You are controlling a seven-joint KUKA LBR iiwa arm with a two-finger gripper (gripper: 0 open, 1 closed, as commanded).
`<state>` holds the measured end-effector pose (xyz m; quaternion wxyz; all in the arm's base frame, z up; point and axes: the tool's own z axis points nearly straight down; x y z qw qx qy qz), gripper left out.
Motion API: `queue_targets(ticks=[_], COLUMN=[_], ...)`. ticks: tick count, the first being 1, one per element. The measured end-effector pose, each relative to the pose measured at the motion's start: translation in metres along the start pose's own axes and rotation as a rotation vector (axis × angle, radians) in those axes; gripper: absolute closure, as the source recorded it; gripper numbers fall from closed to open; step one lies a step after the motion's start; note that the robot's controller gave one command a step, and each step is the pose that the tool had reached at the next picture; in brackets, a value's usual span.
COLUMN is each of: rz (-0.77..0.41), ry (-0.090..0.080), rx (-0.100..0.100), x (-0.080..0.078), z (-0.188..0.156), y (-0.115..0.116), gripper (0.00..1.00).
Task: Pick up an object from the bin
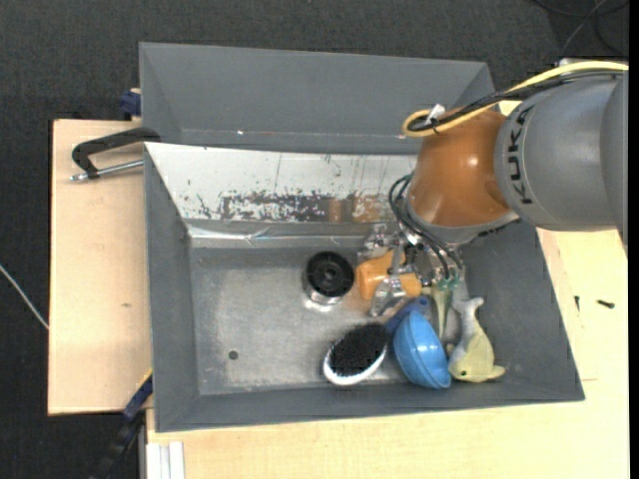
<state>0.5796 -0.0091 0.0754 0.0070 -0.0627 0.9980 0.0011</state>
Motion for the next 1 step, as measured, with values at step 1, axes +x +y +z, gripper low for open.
queue_targets(ticks=[1], rz=[0.083], ry=[-0.001], rx=[0.003], x=[-0.0059], z=[-0.1307], y=[-0.0255], gripper=[1.0])
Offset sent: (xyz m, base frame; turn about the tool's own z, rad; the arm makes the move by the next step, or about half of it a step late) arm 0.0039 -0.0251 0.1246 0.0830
